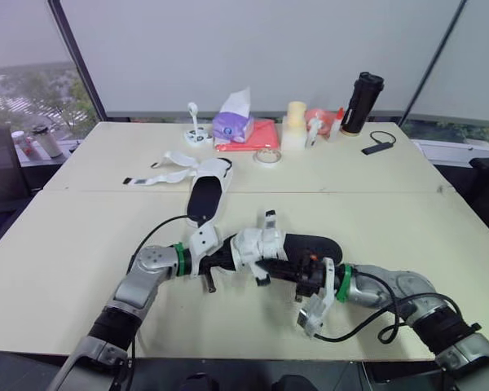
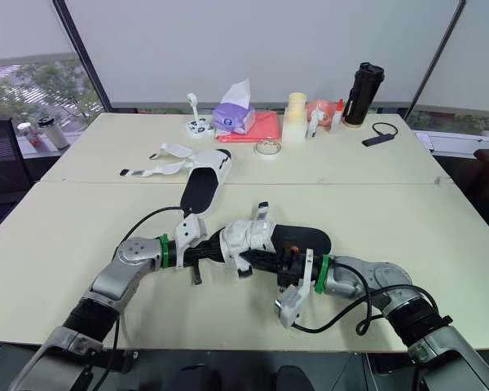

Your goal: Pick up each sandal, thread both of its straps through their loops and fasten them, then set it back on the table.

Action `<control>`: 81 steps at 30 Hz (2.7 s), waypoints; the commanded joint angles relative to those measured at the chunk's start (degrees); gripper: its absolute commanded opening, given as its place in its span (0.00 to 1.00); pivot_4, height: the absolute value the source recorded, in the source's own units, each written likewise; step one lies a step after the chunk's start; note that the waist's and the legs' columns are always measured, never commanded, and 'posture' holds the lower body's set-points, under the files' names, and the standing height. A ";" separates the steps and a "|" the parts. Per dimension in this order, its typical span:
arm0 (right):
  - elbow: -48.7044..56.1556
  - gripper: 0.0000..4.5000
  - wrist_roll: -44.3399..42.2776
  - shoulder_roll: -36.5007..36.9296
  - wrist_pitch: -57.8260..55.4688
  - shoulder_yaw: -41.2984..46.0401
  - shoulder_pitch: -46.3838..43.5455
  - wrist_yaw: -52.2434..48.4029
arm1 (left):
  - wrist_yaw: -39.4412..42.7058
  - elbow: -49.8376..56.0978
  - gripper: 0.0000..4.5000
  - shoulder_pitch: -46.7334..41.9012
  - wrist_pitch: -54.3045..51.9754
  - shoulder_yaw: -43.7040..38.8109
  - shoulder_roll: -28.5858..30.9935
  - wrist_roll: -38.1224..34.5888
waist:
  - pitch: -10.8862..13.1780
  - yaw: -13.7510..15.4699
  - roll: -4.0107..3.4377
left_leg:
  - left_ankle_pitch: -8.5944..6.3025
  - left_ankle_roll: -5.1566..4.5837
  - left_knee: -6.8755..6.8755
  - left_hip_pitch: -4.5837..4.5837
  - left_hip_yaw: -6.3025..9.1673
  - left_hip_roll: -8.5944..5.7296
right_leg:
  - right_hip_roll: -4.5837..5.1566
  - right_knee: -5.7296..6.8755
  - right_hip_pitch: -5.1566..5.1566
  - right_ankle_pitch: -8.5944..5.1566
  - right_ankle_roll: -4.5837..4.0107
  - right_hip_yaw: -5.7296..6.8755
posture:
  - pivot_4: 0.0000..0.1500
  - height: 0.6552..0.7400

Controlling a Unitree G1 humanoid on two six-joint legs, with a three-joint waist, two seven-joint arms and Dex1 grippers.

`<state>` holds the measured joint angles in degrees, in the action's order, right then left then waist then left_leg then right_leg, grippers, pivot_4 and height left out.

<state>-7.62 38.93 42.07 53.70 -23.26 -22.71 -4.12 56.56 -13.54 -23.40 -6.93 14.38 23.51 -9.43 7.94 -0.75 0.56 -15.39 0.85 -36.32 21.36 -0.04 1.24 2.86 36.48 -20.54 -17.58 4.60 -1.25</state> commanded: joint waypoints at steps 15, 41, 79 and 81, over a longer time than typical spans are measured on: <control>24.37 0.01 -35.71 -2.88 -30.62 7.36 2.57 -26.17 | 1.03 -8.26 0.00 -0.71 0.39 2.63 -1.51 3.43 | 0.14 0.45 -0.01 | 0.00 0.01 0.06 0.14 0.07 -0.24 | 0.51 -0.13 -0.05 -0.05 -0.10 0.21 | 1.00 1.00; 7.44 0.97 -58.11 -15.31 -82.46 17.45 -15.03 -38.74 | -0.48 -7.02 0.00 0.94 0.25 1.99 -1.60 3.34 | 0.06 0.17 -0.18 | 0.04 0.13 0.11 0.99 0.07 -0.33 | 0.89 -0.27 -0.79 -0.02 -0.13 0.33 | 1.00 1.00; -18.54 0.01 -62.93 -20.62 -110.06 10.68 -34.91 -54.89 | -1.93 -6.37 0.00 2.12 0.15 1.11 -2.12 3.48 | 0.11 -0.03 -0.45 | 0.02 0.16 0.26 1.14 0.01 -0.45 | 1.15 -0.38 -0.94 -0.02 -0.15 0.41 | 1.00 1.00; -19.04 0.01 -62.89 -20.68 -110.33 11.26 -35.26 -55.04 | -1.95 -6.31 0.00 2.24 0.17 1.05 -2.01 3.47 | 0.12 -0.07 -0.46 | 0.01 0.17 0.27 1.14 0.01 -0.47 | 1.17 -0.38 -0.95 -0.02 -0.15 0.42 | 1.00 1.00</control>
<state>-26.90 -23.75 21.43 -56.69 -13.17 -55.98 -58.69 56.52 -15.35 -23.70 -4.06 13.76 20.73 -9.44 8.06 -0.81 0.09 -15.38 1.02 -36.05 22.50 -0.03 0.77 4.04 36.10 -21.49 -17.60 4.45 -0.83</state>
